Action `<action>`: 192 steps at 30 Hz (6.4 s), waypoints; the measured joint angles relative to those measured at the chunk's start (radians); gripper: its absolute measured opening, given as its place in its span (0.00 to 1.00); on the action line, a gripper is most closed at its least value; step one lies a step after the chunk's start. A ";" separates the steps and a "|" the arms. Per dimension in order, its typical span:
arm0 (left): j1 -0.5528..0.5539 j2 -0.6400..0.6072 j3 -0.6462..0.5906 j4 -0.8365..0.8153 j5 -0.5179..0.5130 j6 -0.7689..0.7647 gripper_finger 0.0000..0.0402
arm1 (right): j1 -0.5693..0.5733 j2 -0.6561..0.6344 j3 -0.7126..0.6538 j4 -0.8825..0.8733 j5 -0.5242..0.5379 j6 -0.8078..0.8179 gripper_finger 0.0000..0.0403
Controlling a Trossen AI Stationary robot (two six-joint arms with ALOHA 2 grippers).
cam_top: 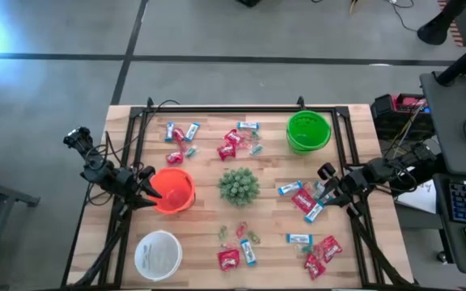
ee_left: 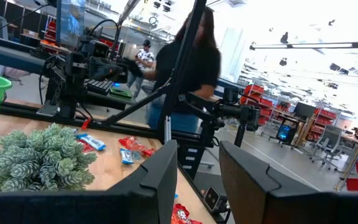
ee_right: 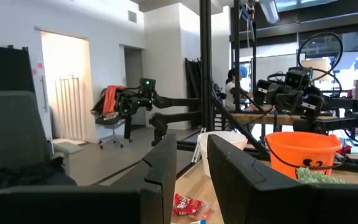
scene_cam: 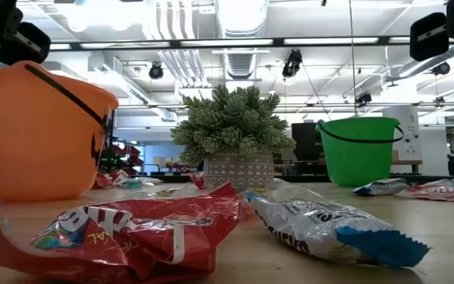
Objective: Sort candy
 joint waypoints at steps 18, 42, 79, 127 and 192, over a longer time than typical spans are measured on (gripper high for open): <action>0.000 0.000 0.000 0.000 0.000 0.000 0.26 | 0.000 0.000 0.000 0.000 0.000 0.000 0.21; 0.000 0.000 0.000 0.000 0.000 0.000 0.26 | 0.000 0.000 0.000 0.001 0.059 -0.020 0.21; 0.000 0.000 0.000 0.001 -0.052 0.091 0.26 | 0.000 0.000 0.000 0.008 0.533 0.235 0.21; 0.005 0.011 0.000 0.219 -0.194 0.266 0.26 | 0.000 0.000 0.000 0.009 0.577 0.325 0.21; 0.007 0.207 -0.001 0.407 -0.554 -0.078 0.26 | 0.000 0.000 0.000 -0.001 0.576 0.321 0.21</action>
